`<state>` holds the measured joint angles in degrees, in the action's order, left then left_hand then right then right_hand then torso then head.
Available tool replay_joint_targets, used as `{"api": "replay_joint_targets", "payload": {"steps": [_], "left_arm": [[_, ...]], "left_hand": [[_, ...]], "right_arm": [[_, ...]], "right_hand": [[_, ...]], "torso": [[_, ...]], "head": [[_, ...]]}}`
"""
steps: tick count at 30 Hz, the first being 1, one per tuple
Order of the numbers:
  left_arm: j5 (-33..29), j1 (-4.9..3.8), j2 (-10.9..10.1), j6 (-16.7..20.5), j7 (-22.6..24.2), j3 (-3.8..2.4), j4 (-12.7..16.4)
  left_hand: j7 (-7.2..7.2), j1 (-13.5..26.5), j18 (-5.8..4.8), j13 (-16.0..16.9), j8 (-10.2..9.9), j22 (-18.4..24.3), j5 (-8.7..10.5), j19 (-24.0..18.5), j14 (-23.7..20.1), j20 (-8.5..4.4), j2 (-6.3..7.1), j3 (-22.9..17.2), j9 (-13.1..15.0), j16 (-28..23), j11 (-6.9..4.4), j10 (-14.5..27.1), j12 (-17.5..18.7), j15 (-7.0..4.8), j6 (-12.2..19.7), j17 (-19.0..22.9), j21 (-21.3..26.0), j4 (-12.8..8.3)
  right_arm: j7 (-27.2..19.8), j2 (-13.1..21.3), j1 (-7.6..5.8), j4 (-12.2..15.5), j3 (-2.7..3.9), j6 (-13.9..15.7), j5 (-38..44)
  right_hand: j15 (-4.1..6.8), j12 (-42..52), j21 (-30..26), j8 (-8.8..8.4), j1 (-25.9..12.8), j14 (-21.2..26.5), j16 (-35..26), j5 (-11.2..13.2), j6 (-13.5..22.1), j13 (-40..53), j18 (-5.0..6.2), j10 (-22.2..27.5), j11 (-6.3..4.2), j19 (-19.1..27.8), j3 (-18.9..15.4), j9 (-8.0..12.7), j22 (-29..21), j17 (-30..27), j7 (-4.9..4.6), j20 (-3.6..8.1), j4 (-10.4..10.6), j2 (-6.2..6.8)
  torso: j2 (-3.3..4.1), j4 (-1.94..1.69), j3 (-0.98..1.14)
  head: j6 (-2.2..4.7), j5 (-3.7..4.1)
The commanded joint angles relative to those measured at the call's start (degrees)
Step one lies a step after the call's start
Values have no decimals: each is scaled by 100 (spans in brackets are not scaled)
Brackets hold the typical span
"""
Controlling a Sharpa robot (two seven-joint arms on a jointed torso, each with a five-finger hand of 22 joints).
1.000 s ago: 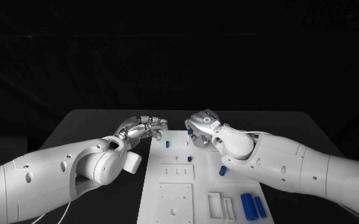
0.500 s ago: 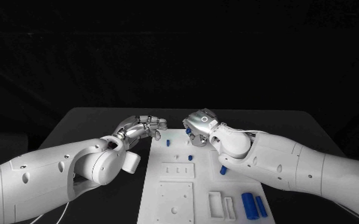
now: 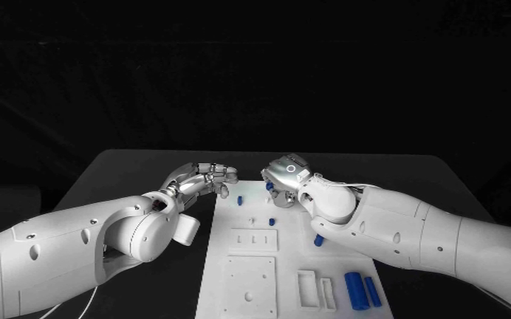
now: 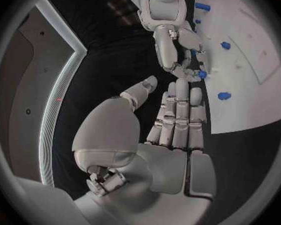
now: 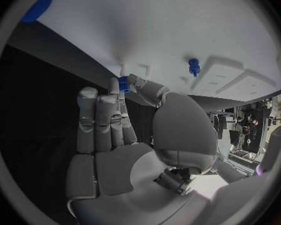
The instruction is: Assemble the parts on the task board
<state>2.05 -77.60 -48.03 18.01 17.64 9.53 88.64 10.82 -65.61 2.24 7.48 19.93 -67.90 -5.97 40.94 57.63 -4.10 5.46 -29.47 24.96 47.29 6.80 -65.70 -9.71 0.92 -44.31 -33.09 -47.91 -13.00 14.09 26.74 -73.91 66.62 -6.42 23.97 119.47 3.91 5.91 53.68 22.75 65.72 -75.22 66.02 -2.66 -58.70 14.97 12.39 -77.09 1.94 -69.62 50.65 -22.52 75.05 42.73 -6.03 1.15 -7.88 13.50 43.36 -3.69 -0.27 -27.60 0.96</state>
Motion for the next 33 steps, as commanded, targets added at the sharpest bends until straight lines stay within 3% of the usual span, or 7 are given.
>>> {"api": "replay_joint_targets", "payload": {"steps": [1,19,33], "left_arm": [[43,-18,1,21,28,-7,21],[62,-24,57,14,22,-9,-28],[57,-23,102,7,18,-7,-70]], "left_hand": [[22,39,73,8,-25,9,21,-27,-35,-48,39,2,6,25,6,-24,19,12,18,8,-37,-46],[22,49,72,9,-25,12,23,-29,-36,-46,38,-4,10,28,7,-24,20,13,19,11,-43,-56],[24,64,71,9,-28,16,24,-30,-38,-45,34,-9,12,30,9,-22,22,15,23,14,-48,-61]], "right_arm": [[32,-12,7,-15,0,-178,88],[25,-44,13,-76,0,-219,41],[21,-76,13,-142,0,-263,-97]], "right_hand": [[46,-26,20,37,53,25,34,-13,-53,5,261,-35,11,-140,8,-105,86,-6,-4,158,41,13],[45,-31,21,35,54,27,35,-14,-51,10,261,-34,12,-134,6,-105,87,-8,-5,155,48,14],[26,-73,15,0,41,49,14,-13,4,24,261,14,31,-103,-8,-91,81,-32,-28,138,83,90]], "torso": [[5,3,0],[25,20,-13],[20,8,-17]], "head": [[-9,-9],[-28,-10],[-52,18]]}}
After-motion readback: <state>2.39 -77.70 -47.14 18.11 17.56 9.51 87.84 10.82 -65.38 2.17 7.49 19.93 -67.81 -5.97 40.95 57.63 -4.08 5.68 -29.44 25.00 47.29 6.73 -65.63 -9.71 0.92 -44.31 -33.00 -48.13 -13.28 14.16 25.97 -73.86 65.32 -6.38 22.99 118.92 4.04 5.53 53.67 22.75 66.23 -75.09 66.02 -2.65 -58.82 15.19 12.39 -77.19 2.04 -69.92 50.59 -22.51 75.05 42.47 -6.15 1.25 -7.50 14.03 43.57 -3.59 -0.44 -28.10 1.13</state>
